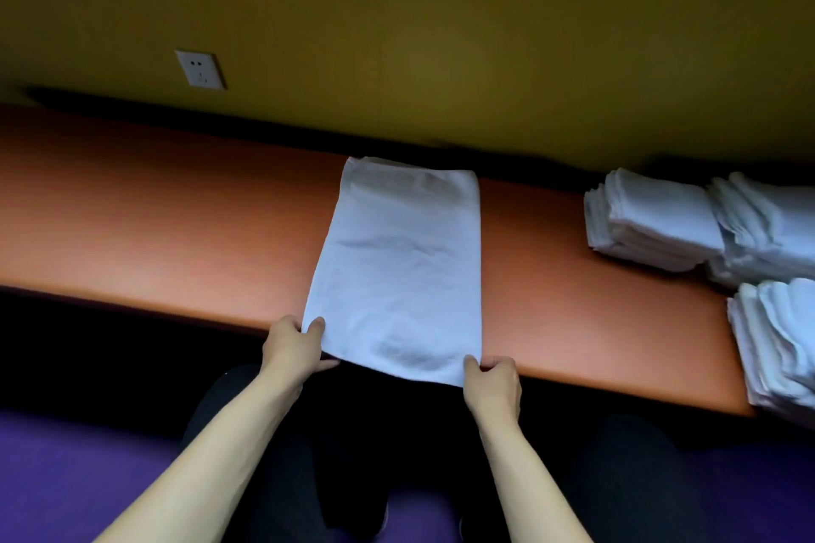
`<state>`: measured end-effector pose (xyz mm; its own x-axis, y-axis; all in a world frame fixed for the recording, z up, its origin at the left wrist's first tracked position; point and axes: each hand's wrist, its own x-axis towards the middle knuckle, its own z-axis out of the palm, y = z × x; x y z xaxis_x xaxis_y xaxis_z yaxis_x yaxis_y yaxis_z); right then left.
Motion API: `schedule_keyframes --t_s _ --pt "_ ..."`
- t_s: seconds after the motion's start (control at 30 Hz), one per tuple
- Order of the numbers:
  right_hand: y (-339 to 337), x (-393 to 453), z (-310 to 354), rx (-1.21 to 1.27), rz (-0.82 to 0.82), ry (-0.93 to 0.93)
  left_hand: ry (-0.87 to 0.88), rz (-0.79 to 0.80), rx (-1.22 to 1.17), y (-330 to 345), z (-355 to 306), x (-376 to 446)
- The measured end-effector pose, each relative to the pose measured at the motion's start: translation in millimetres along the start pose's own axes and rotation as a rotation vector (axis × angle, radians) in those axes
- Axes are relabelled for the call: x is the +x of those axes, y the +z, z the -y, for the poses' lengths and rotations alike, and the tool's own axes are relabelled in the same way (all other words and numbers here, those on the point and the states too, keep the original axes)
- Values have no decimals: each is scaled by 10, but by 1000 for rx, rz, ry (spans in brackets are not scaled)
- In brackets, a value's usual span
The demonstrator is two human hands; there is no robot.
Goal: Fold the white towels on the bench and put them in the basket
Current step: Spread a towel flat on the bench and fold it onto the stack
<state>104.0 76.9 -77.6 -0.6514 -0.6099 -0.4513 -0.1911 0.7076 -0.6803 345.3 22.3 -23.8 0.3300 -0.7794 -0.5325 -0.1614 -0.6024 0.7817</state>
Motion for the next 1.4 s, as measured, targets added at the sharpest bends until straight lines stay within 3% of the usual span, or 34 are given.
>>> schedule_keyframes --t_s 0.2,0.37,0.57,0.73,0.83,0.9,0.97,1.03,1.17,1.27,1.4 --pt "-111 -92 -51 215 97 5 44 64 -147 -82 -15 -356" --pt "-504 -244 25 425 46 -137 79 -36 -273 -220 66 -597" --pt "-992 -518 -97 540 106 -253 156 -75 -371 -297 209 -994" --pt "-1153 -577 -59 738 220 -174 220 1 -400 -314 254 -1120" --pt "-1215 -526 68 841 355 -196 271 149 -486 -340 210 -1088" --pt "-1211 -459 169 820 403 -237 346 236 -424 -375 180 -1013" --pt "-1160 -337 272 729 351 -282 431 235 -224 -380 141 -910" --pt "-1092 -163 380 602 231 -345 489 179 -47 -364 86 -787" --pt "-934 251 629 441 72 -537 655 -103 204 -303 -114 -432" --pt "-759 533 857 347 64 -634 698 -143 214 -210 -306 -106" --pt "-382 917 1146 344 83 -591 707 -218 270 61 -563 358"
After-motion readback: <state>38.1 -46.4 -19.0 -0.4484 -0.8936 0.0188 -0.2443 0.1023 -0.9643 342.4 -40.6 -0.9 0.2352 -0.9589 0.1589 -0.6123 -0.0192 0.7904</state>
